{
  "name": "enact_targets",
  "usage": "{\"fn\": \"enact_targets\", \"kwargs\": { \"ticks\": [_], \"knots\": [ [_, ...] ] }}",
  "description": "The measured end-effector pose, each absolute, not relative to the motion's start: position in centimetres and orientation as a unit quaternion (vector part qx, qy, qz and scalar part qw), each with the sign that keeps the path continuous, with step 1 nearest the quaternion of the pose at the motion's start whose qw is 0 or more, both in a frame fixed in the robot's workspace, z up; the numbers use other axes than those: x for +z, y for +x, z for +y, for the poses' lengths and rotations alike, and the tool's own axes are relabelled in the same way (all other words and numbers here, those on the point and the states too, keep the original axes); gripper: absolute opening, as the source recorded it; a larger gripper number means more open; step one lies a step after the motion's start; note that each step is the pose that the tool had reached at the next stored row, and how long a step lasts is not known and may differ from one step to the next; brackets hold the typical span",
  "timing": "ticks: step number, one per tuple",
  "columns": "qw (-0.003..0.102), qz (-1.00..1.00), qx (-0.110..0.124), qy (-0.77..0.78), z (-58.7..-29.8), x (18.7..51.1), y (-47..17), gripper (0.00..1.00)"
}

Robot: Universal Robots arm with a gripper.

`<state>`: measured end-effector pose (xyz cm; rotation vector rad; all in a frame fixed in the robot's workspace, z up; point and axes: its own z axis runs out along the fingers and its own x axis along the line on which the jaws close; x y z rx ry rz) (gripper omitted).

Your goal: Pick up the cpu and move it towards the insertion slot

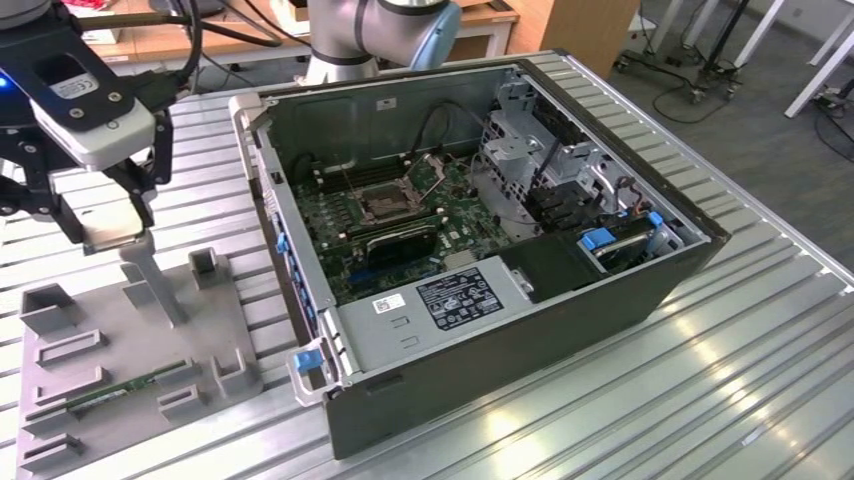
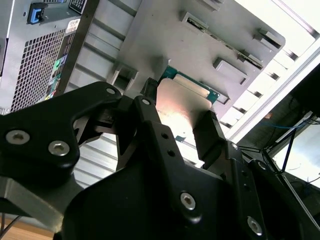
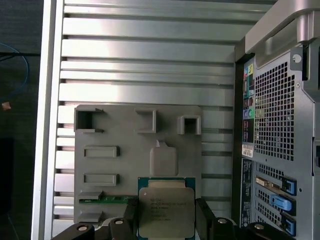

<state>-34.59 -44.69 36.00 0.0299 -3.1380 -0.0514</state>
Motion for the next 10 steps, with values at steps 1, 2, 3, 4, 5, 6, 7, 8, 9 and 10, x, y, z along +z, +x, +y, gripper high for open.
{"fn": "enact_targets", "kwargs": {
  "ticks": [1, 2, 3, 4, 5, 6, 7, 8, 9, 10],
  "knots": [
    [0.002, -1.000, -0.016, 0.010, -44.69, 36.00, -34.52, 0.54],
    [0.002, -1.000, -0.016, 0.010, -44.69, 36.00, -34.47, 0.54],
    [0.001, -1.000, -0.016, 0.009, -44.69, 35.99, -34.46, 0.54],
    [0.002, -1.000, -0.016, 0.010, -44.69, 36.00, -34.43, 0.54],
    [0.002, -1.000, -0.016, 0.010, -44.69, 36.00, -34.42, 0.54],
    [0.002, -1.000, -0.016, 0.010, -44.69, 36.00, -34.42, 0.54],
    [0.002, -1.000, -0.016, 0.010, -44.69, 36.00, -34.42, 0.54],
    [0.002, -1.000, -0.016, 0.010, -44.69, 36.00, -34.42, 0.54],
    [0.001, -1.000, -0.016, 0.010, -44.69, 36.00, -34.41, 0.54],
    [0.002, -1.000, -0.016, 0.010, -44.69, 36.00, -34.38, 0.54]
  ]
}}
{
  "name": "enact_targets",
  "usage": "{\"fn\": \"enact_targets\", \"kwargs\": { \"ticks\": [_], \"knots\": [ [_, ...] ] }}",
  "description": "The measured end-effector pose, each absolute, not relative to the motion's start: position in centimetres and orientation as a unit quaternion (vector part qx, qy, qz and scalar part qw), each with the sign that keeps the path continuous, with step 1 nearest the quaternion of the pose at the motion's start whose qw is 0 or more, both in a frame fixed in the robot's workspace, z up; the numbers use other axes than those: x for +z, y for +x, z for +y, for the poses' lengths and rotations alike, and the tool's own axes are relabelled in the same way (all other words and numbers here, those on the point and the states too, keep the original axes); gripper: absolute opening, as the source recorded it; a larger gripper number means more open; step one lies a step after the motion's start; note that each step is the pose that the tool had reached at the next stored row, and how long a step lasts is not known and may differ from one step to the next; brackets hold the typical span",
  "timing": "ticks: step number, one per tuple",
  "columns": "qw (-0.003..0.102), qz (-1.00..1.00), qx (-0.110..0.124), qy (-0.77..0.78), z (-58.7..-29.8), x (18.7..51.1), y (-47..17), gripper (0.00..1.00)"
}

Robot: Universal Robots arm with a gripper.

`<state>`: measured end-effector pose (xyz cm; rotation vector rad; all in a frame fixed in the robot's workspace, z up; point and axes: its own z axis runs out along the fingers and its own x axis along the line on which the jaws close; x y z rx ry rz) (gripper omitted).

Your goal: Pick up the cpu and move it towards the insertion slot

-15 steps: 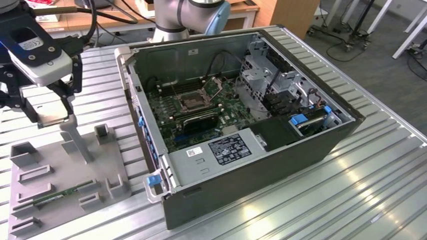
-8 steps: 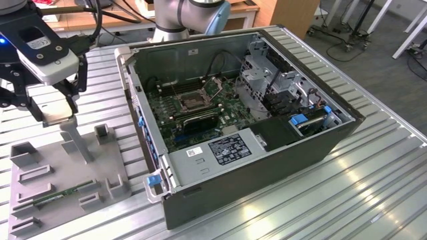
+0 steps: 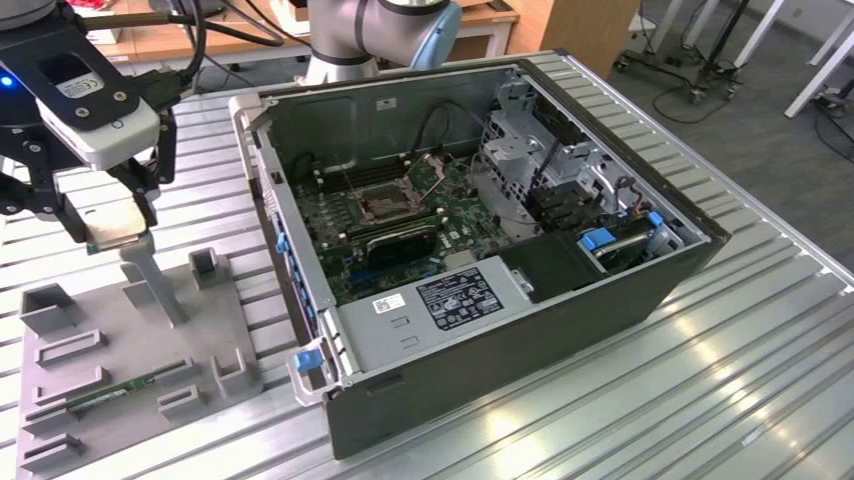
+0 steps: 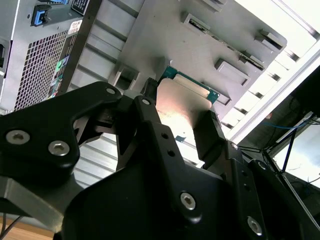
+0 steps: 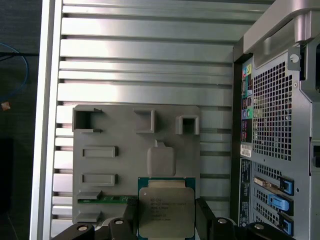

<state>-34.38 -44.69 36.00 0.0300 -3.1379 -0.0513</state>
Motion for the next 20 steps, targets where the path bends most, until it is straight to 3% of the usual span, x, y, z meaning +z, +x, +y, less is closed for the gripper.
{"fn": "enact_targets", "kwargs": {
  "ticks": [20],
  "knots": [
    [0.002, -1.000, -0.016, 0.010, -44.7, 36.0, -32.2, 0.54]
  ]
}}
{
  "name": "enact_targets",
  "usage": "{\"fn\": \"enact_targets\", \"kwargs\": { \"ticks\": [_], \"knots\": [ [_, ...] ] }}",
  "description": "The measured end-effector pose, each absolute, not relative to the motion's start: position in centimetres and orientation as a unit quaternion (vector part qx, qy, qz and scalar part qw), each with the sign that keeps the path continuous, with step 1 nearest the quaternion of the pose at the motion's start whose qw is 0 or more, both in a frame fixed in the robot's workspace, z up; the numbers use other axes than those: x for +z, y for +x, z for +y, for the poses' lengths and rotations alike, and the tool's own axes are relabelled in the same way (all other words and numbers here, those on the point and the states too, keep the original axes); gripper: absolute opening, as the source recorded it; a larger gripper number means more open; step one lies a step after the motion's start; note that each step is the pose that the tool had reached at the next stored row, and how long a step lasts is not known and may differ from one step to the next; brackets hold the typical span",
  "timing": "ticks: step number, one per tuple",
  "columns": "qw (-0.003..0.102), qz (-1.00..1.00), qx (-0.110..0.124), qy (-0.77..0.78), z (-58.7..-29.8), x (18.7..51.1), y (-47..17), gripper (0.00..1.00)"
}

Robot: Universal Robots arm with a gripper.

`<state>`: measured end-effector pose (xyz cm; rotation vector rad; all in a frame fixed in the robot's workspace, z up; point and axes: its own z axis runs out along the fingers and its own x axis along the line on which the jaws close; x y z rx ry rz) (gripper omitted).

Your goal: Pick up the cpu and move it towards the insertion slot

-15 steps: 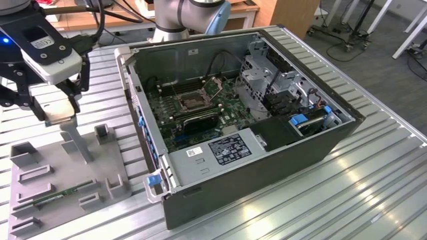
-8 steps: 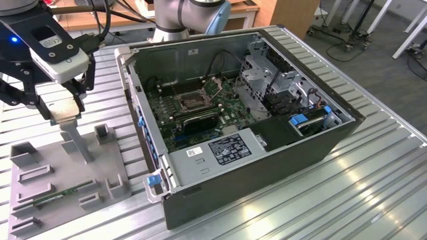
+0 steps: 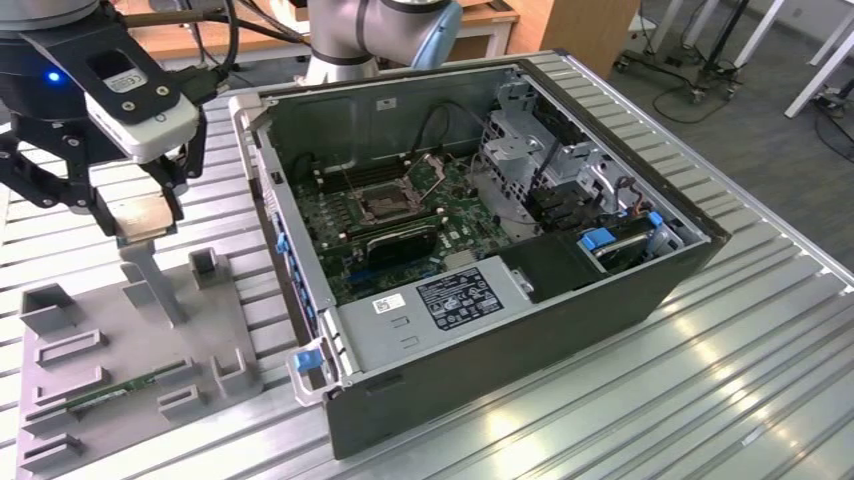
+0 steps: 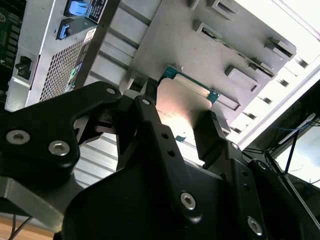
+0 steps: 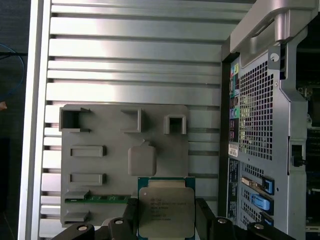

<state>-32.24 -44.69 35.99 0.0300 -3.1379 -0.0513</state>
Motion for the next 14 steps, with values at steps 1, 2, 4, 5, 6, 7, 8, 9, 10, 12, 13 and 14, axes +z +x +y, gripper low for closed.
{"fn": "enact_targets", "kwargs": {
  "ticks": [1, 2, 4, 5, 6, 7, 8, 9, 10, 12, 13, 14],
  "knots": [
    [0.002, -1.000, -0.016, 0.010, -44.7, 36.0, -32.1, 0.54],
    [0.002, -1.000, -0.016, 0.010, -44.7, 36.0, -31.9, 0.54],
    [0.002, -1.000, -0.016, 0.009, -44.7, 36.0, -31.6, 0.54],
    [0.002, -1.000, -0.016, 0.010, -44.7, 36.0, -31.5, 0.54],
    [0.002, -1.000, -0.016, 0.010, -44.7, 36.0, -31.3, 0.54],
    [0.002, -1.000, -0.016, 0.010, -44.7, 36.0, -31.2, 0.54],
    [0.002, -1.000, -0.016, 0.010, -44.7, 36.0, -31.1, 0.54],
    [0.002, -1.000, -0.016, 0.010, -44.7, 36.0, -30.9, 0.54],
    [0.002, -1.000, -0.016, 0.010, -44.7, 36.0, -30.8, 0.54],
    [0.002, -1.000, -0.016, 0.010, -44.7, 36.0, -30.5, 0.54],
    [0.002, -1.000, -0.016, 0.010, -44.7, 36.0, -30.3, 0.54],
    [0.002, -1.000, -0.016, 0.010, -44.7, 36.0, -30.2, 0.54]
  ]
}}
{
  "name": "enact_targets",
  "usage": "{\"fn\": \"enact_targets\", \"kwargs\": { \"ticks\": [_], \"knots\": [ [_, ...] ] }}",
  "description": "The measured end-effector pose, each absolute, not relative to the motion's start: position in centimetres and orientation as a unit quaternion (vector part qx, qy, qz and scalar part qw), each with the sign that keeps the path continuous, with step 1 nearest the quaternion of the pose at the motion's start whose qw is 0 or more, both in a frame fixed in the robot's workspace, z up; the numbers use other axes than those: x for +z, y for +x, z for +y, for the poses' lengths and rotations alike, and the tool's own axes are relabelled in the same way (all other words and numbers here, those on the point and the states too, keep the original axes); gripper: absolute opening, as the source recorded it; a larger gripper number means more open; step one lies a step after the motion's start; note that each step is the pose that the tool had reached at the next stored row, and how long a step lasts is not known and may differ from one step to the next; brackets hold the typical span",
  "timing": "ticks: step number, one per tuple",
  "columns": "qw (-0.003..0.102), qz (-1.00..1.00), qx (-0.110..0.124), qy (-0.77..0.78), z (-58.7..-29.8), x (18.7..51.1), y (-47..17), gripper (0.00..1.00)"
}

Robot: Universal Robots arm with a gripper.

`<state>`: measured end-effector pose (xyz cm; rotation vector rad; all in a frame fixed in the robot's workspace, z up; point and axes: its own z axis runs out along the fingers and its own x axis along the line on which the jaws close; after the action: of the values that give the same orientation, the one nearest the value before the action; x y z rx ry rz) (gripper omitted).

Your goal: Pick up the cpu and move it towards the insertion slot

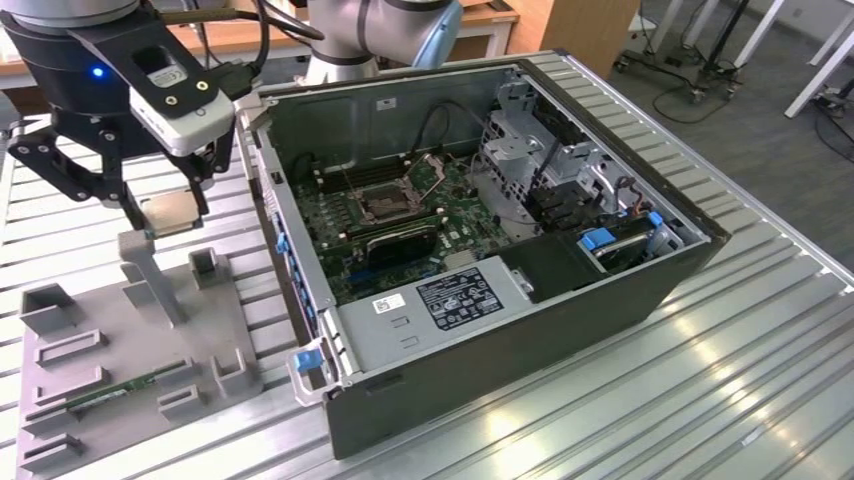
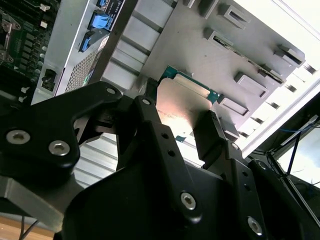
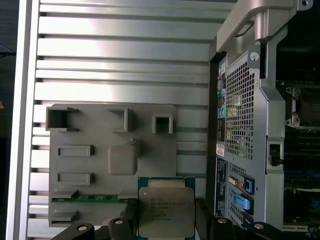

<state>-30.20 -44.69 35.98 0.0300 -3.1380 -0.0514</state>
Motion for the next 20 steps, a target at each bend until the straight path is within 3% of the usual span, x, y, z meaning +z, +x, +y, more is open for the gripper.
{"fn": "enact_targets", "kwargs": {
  "ticks": [20],
  "knots": [
    [0.002, -1.000, -0.016, 0.010, -44.69, 35.98, -29.43, 0.54]
  ]
}}
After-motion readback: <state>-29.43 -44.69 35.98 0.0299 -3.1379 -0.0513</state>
